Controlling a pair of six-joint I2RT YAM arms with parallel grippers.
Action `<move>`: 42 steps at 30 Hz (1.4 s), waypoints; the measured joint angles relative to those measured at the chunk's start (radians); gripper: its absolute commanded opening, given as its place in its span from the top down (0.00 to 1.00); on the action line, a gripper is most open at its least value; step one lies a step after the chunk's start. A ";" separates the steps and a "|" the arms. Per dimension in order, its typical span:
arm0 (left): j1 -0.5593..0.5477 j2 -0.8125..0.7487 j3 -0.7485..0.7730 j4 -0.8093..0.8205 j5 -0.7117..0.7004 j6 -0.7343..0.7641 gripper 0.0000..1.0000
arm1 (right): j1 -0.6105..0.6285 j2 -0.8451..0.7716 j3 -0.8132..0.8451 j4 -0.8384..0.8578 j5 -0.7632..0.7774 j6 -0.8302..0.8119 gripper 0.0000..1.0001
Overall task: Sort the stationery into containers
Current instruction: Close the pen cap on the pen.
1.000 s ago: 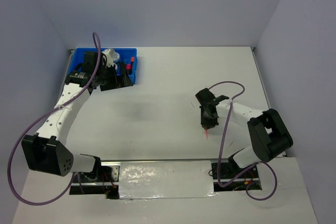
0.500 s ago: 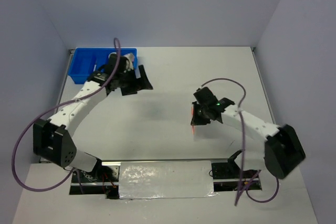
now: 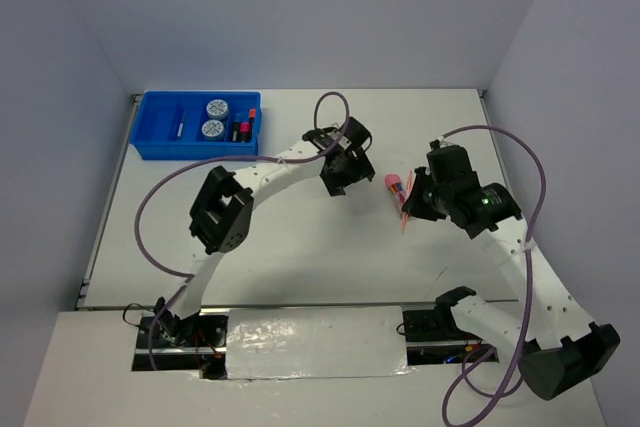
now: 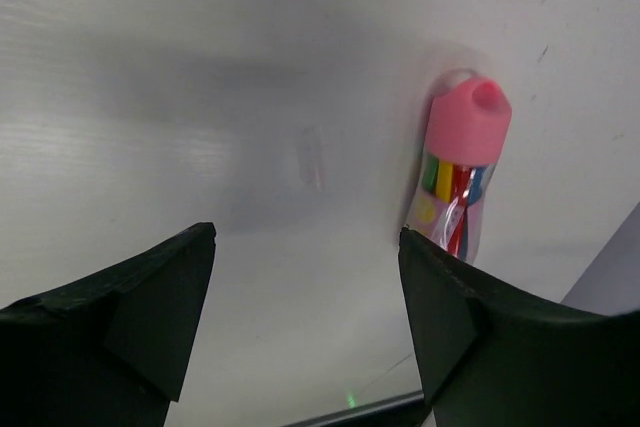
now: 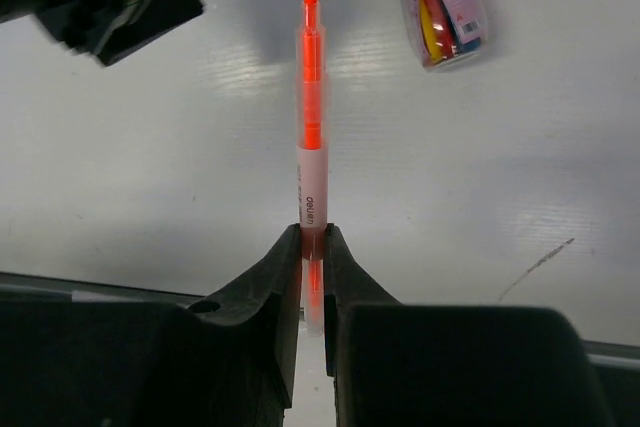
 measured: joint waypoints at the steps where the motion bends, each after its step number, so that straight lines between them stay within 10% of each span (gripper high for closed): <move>1: -0.007 0.043 0.051 -0.019 -0.006 -0.023 0.16 | -0.001 -0.013 0.006 -0.008 -0.007 -0.010 1.00; 19: -0.043 0.367 0.420 -0.172 -0.044 -0.124 0.38 | -0.002 -0.097 -0.031 -0.040 -0.126 -0.141 1.00; 42: -0.073 0.391 0.452 -0.239 -0.094 -0.113 0.66 | -0.004 -0.164 -0.031 -0.007 -0.277 -0.184 1.00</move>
